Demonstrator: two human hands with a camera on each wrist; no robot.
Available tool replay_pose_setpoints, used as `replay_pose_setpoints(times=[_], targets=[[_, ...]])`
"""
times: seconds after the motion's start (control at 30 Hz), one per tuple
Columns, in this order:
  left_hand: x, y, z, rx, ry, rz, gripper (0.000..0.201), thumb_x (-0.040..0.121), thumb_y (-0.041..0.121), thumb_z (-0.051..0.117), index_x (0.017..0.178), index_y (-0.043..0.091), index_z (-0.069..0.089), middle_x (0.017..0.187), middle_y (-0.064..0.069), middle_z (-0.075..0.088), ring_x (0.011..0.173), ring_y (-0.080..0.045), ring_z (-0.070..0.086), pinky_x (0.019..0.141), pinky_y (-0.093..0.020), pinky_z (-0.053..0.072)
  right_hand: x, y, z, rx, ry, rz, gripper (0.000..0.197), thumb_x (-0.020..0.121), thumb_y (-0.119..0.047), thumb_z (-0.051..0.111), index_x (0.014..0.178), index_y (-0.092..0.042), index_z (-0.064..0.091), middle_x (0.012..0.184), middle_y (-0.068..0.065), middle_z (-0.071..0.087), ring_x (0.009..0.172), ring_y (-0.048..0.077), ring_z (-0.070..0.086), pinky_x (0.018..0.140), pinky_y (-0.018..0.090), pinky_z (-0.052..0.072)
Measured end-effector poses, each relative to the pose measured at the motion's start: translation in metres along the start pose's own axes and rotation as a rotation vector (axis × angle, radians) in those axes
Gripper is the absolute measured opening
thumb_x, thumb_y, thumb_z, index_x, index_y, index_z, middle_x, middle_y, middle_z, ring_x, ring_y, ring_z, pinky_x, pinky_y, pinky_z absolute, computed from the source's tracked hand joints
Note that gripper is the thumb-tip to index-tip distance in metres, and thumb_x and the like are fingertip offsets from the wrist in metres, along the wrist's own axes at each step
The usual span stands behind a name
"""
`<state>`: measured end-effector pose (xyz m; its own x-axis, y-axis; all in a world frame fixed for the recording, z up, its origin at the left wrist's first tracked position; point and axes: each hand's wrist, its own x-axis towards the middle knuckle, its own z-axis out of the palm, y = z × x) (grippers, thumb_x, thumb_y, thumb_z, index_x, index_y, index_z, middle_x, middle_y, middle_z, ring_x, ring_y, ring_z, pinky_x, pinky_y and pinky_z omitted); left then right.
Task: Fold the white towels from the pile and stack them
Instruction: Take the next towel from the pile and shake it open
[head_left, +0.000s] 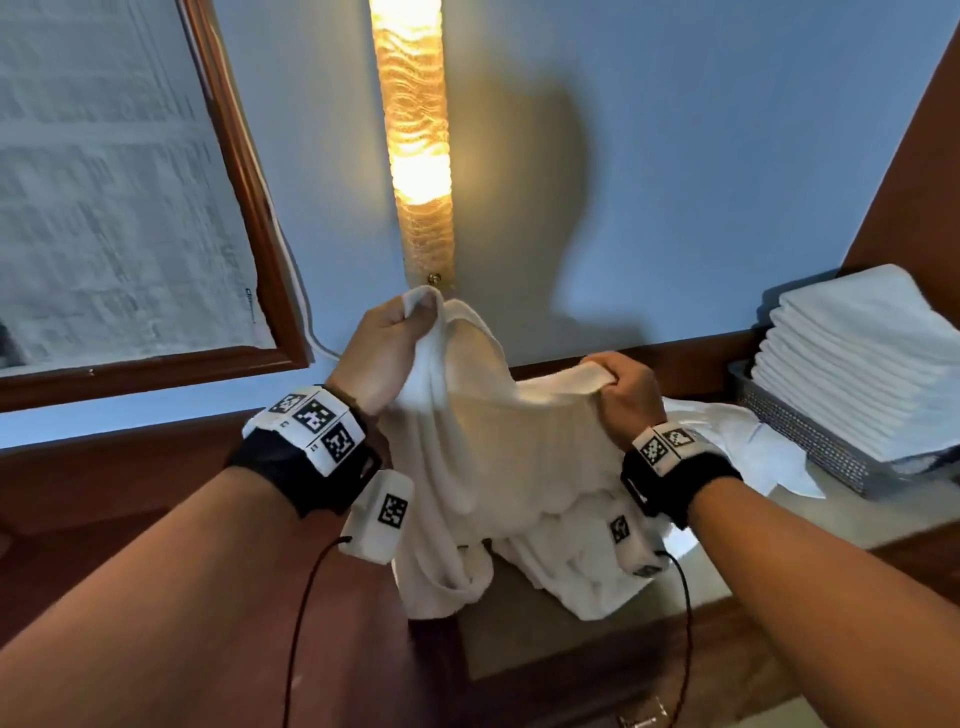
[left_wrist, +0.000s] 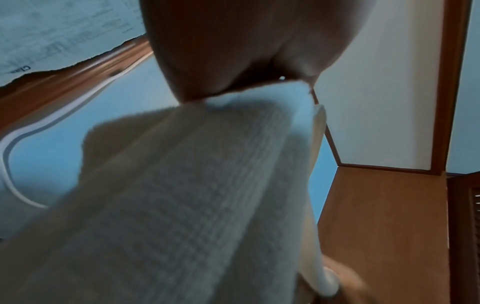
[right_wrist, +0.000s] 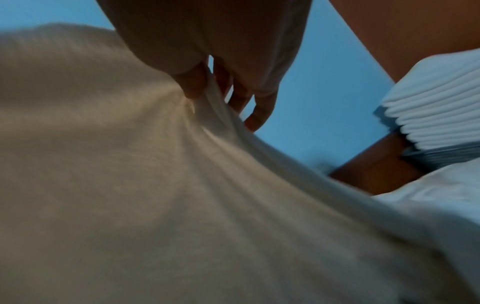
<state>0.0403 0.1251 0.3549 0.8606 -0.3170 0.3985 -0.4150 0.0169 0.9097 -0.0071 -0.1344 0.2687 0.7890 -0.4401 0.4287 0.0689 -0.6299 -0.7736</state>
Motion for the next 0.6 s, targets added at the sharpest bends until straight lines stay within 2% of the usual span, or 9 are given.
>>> replay_pose_setpoints(times=[0.03,0.1,0.17,0.2,0.3,0.37,0.43,0.5,0.6], targets=[[-0.006,0.003,0.002,0.007,0.001,0.002,0.040,0.105,0.018,0.048,0.067,0.024,0.058,0.067,0.008,0.057,0.072,-0.010,0.053,0.073,-0.028,0.040,0.001,-0.022,0.001,0.055,0.003,-0.038,0.035,0.076,-0.007,0.045,0.099,-0.010,0.071,0.095,0.007,0.070,0.091,0.024,0.063,0.080,0.028,0.048],[-0.015,0.011,0.008,0.011,0.001,0.050,0.036,0.105,0.016,0.047,0.073,0.024,0.061,0.062,0.018,0.058,0.065,0.002,0.053,0.068,-0.020,0.041,0.002,-0.066,0.004,0.150,-0.042,-0.115,0.029,0.081,-0.002,0.047,0.094,-0.016,0.069,0.091,0.004,0.068,0.088,0.020,0.062,0.080,0.029,0.049],[-0.023,0.015,0.014,-0.021,-0.030,0.047,0.024,0.106,0.017,0.047,0.096,0.018,0.070,0.079,0.015,0.068,0.078,0.000,0.060,0.079,-0.019,0.047,-0.003,-0.107,0.006,0.140,-0.102,-0.236,0.014,0.087,-0.011,0.057,0.082,-0.018,0.067,0.078,0.004,0.067,0.077,0.018,0.060,0.071,0.031,0.048],[-0.027,0.016,0.014,-0.040,-0.055,0.020,0.023,0.105,0.021,0.050,0.099,0.019,0.072,0.085,0.010,0.070,0.084,-0.005,0.062,0.085,-0.024,0.049,-0.006,-0.124,0.006,0.111,-0.125,-0.297,0.012,0.086,-0.020,0.060,0.075,-0.018,0.065,0.069,0.002,0.064,0.069,0.018,0.057,0.065,0.032,0.046],[-0.043,0.015,0.004,-0.030,-0.122,0.009,0.022,0.096,0.034,0.056,0.086,0.022,0.072,0.090,0.002,0.068,0.090,-0.012,0.058,0.088,-0.034,0.047,-0.023,-0.158,-0.001,-0.039,-0.139,-0.378,0.023,0.079,-0.035,0.060,0.060,-0.021,0.056,0.053,-0.008,0.050,0.057,0.014,0.046,0.059,0.029,0.040],[-0.053,0.021,-0.014,0.025,-0.120,0.055,0.020,0.101,0.027,0.054,0.089,0.021,0.068,0.094,-0.003,0.065,0.093,-0.012,0.055,0.091,-0.033,0.045,-0.046,-0.172,-0.004,-0.097,-0.154,-0.397,0.031,0.080,-0.038,0.059,0.055,-0.025,0.048,0.050,-0.010,0.045,0.054,0.012,0.041,0.058,0.029,0.037],[-0.063,0.029,-0.038,0.093,-0.086,0.094,0.018,0.100,0.033,0.052,0.093,0.028,0.068,0.098,0.001,0.067,0.097,-0.008,0.057,0.097,-0.031,0.045,-0.077,-0.184,0.002,-0.132,-0.172,-0.445,0.037,0.088,-0.035,0.058,0.057,-0.026,0.040,0.052,-0.009,0.040,0.057,0.017,0.036,0.058,0.033,0.034],[-0.078,0.037,-0.064,0.142,-0.069,0.113,0.022,0.093,0.044,0.051,0.094,0.032,0.069,0.102,0.004,0.072,0.097,-0.003,0.059,0.096,-0.029,0.046,-0.109,-0.193,0.016,-0.199,-0.208,-0.505,0.033,0.095,-0.026,0.058,0.068,-0.022,0.040,0.060,-0.010,0.041,0.061,0.018,0.034,0.062,0.032,0.028],[-0.109,0.048,-0.112,0.145,-0.025,0.085,0.031,0.101,0.036,0.052,0.074,0.031,0.066,0.073,0.017,0.064,0.078,0.000,0.054,0.081,-0.030,0.043,-0.147,-0.184,0.047,-0.284,-0.303,-0.410,0.024,0.095,-0.020,0.059,0.073,-0.013,0.052,0.068,0.001,0.054,0.063,0.018,0.042,0.065,0.028,0.029]])
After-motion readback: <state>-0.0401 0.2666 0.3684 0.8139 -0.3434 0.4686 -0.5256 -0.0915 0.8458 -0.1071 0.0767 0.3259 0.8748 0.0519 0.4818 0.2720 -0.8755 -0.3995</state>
